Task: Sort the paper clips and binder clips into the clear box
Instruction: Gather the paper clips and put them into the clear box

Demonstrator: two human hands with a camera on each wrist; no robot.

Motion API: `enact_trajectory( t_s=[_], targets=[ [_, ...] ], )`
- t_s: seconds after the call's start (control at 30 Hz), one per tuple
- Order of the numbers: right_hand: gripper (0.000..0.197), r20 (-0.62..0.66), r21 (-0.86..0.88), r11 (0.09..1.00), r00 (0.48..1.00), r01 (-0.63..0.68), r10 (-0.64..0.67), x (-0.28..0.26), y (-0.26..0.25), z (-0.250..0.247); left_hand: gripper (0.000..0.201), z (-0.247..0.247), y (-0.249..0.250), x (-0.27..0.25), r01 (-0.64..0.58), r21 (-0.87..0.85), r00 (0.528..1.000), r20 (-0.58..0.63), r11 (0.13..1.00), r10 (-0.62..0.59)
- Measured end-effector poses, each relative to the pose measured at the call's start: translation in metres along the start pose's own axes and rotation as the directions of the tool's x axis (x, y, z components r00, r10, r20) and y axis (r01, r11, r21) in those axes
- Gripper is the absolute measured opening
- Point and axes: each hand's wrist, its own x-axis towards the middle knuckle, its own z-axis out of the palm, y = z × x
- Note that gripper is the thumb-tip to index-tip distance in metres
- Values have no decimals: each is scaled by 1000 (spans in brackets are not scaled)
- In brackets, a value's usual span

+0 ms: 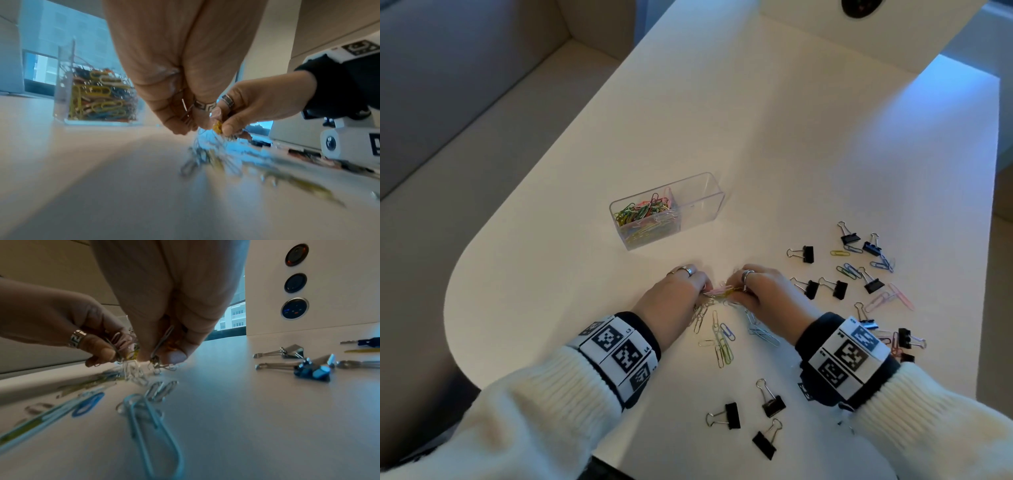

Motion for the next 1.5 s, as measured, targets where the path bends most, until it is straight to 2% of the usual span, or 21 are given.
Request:
enact_trajectory(
  t_s=[0.13,0.27,0.33,0.43,0.53,0.6,0.7,0.8,0.87,0.9,1.0,1.03,1.13,1.23,1.33,1.43,1.5],
  targets=[
    [16,-88,60,998,996,2,4,6,-6,-14,17,-39,7,-7,-36,-88,986,-167,996,21],
    [13,-161,84,996,987,21,-7,19,-18,-29,15,-96,4,-2,-52,-103,910,-415,993,5],
    [13,-203,68,996,978,65,-50,27,-28,-37,17,-112,-6,7,8,-64,889,-457,998,-36],
    [12,-270,28,991,955,134,-121,44,-43,-51,23,-117,-25,20,118,-45,916,-382,992,-127],
    [12,-332,-2,982,926,188,-179,64,-58,-63,34,-111,-36,21,135,-140,930,-323,981,-174],
    [12,-338,-15,975,917,222,-214,80,-69,-67,39,-110,-39,16,109,-256,919,-343,961,-196],
    [14,-293,-49,968,923,246,-249,102,-83,-65,34,-109,-41,4,52,-340,868,-449,939,-211],
    [16,-144,-118,954,946,274,-290,116,-93,-56,31,-107,-42,-7,46,-274,834,-519,961,-188],
    [17,-11,-126,946,953,299,-303,119,-96,-51,40,-102,-46,-12,82,-221,842,-506,972,-186],
    [17,16,-101,948,954,300,-300,118,-96,-50,47,-100,-48,-13,100,-204,851,-489,974,-190],
    [22,-52,50,966,966,255,-253,114,-86,-60,63,-95,-52,-17,145,-106,884,-432,984,-177],
    [24,-60,53,966,967,252,-249,113,-81,-63,65,-93,-52,-17,164,-52,896,-409,985,-171],
    [34,26,-213,938,961,273,-274,109,-73,-60,64,-90,-50,-16,215,106,922,-349,971,-167],
    [46,104,-412,866,959,284,-264,101,-75,-55,53,-89,-50,-14,216,168,920,-366,962,-142],
    [51,130,-411,867,960,281,-249,97,-70,-58,40,-90,-55,-16,181,163,914,-392,970,-104],
    [53,71,-309,909,961,278,-269,95,-66,-59,42,-91,-58,-16,180,160,917,-385,971,-106],
    [57,97,-391,873,956,292,-276,93,-66,-57,42,-91,-57,-14,181,167,928,-356,969,-112]
  ],
)
